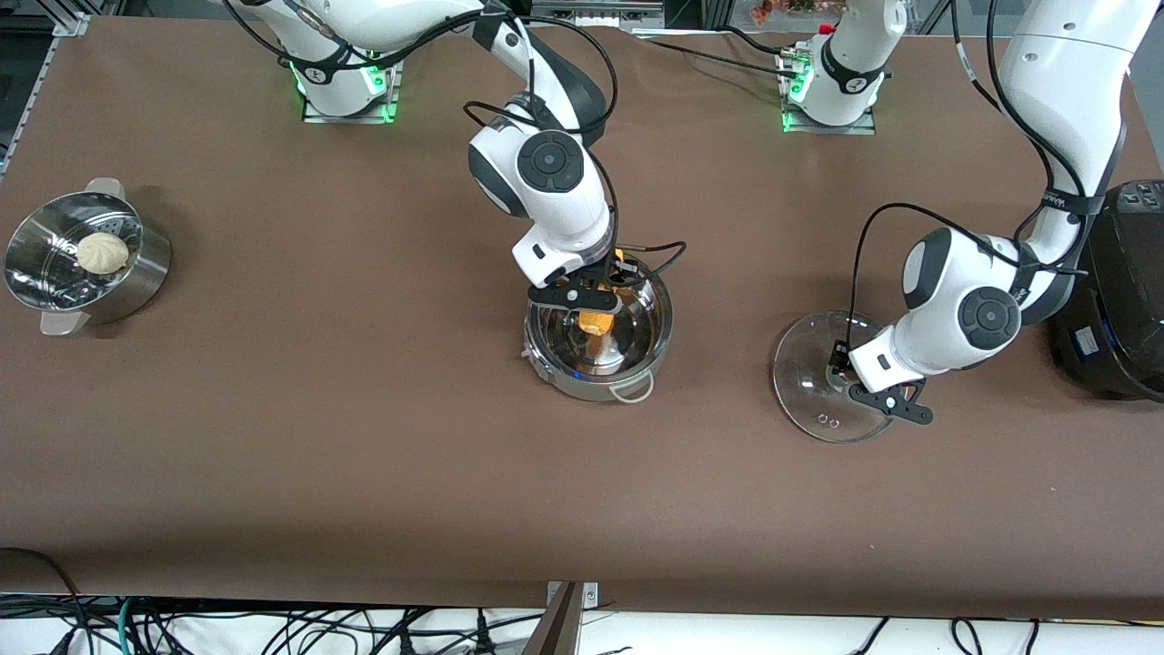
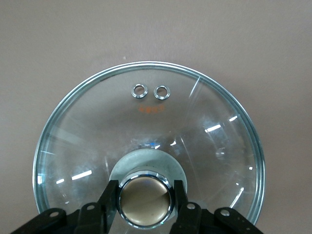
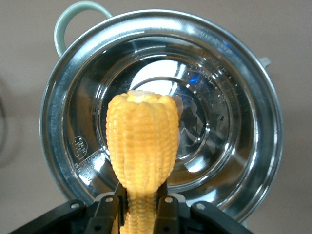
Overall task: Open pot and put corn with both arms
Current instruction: 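Lower the corn into the pot with the right gripper and release it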
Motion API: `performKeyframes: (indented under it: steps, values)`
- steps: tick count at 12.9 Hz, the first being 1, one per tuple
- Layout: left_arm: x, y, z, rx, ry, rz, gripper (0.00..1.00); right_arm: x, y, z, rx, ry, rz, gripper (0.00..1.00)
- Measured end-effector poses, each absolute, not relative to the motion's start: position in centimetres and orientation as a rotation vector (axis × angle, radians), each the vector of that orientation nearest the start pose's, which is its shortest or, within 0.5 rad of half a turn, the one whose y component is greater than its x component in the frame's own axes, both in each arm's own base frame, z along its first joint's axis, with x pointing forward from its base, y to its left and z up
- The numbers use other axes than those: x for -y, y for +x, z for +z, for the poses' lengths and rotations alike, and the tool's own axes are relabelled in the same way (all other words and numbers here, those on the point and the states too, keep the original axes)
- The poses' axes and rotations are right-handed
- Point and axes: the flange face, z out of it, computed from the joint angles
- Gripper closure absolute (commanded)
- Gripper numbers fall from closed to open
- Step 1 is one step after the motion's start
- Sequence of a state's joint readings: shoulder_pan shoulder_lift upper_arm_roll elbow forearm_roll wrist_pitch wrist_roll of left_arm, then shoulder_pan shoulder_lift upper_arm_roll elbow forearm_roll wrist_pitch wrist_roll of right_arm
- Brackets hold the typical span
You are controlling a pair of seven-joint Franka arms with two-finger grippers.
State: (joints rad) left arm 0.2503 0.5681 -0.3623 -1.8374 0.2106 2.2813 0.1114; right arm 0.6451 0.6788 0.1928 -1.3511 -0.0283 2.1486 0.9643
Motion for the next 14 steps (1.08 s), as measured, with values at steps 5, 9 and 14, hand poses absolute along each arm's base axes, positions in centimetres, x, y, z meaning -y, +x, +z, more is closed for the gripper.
performKeyframes:
  steps: [5,9,14]
  values:
    - [5.1,63.4,22.2,-0.509,-3.143,0.139,0.81,-51.0,54.5,34.9,-0.183,-2.969,-0.053,0.81]
    - [5.0,63.4,22.2,-0.505,-3.145,0.138,0.0,-51.3,54.6,33.9,-0.157,-2.965,-0.057,0.56]
    - [3.4,63.4,21.6,-0.467,-3.155,0.152,0.0,-53.2,53.1,31.7,-0.111,-2.969,-0.039,0.11]
